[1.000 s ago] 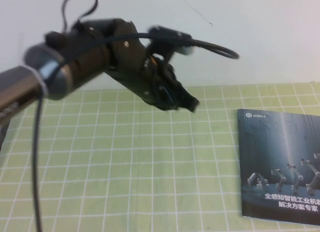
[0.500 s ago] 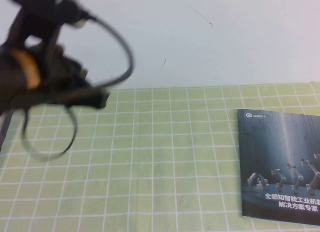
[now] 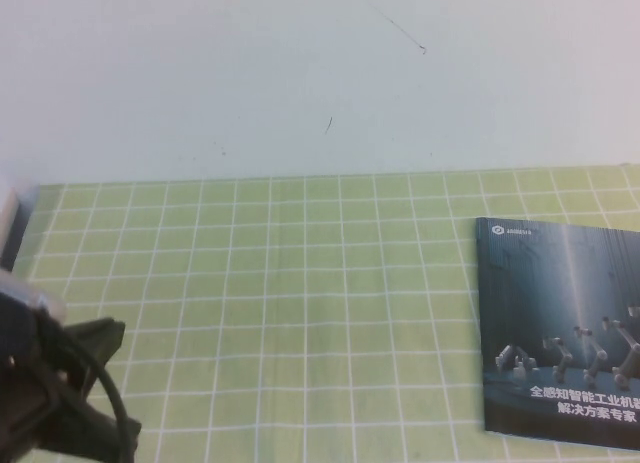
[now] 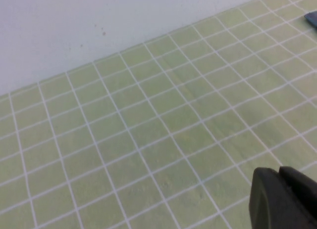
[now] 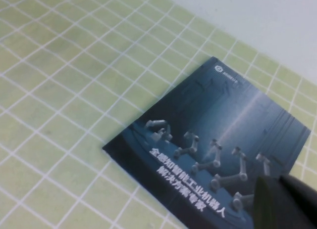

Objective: Close book
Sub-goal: 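Close the open booklet and leave it lying on the table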

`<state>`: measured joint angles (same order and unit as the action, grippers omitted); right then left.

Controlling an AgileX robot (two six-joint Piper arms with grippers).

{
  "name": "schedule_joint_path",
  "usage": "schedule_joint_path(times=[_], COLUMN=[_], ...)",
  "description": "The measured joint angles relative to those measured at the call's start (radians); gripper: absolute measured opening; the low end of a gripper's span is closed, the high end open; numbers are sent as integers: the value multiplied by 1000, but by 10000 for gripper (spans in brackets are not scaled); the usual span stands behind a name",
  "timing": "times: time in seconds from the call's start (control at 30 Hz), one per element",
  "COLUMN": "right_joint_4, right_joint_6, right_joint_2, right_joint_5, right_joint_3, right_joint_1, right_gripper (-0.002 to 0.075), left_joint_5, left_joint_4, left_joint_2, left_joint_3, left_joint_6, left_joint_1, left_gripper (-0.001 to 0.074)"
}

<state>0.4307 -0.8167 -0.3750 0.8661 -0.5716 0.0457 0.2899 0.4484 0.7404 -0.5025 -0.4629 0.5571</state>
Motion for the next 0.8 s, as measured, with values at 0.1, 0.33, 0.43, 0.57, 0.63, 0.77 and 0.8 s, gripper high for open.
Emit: schedule_joint_path(times=[0.1, 0.33, 0.43, 0.57, 0.63, 0.77, 0.8], right_joint_4=[12, 18, 18, 18, 18, 18, 18], right_joint_6=[-1, -1, -1, -1, -1, -2, -2], right_joint_2=[9, 9, 9, 9, 9, 9, 9], right_joint_5=[56, 181, 205, 214, 214, 214, 214], right_joint_3=[5, 11, 11, 11, 11, 11, 11], right_joint_1=[0, 0, 0, 0, 0, 0, 0], right_gripper=[-3, -3, -3, -3, -3, -3, -3], left_joint_5=[-1, -3, -3, -3, -3, -3, -3], left_joint_4=[4, 5, 6, 6, 6, 6, 6], left_joint_2=[-18, -18, -18, -18, -18, -18, -18], left_joint_3=[47, 86, 86, 86, 86, 86, 86], left_joint_6=[-14, -21, -21, -21, -21, -21, -21], left_joint_1=[0, 0, 0, 0, 0, 0, 0], left_gripper=[-4, -4, -4, -4, -4, -4, -4])
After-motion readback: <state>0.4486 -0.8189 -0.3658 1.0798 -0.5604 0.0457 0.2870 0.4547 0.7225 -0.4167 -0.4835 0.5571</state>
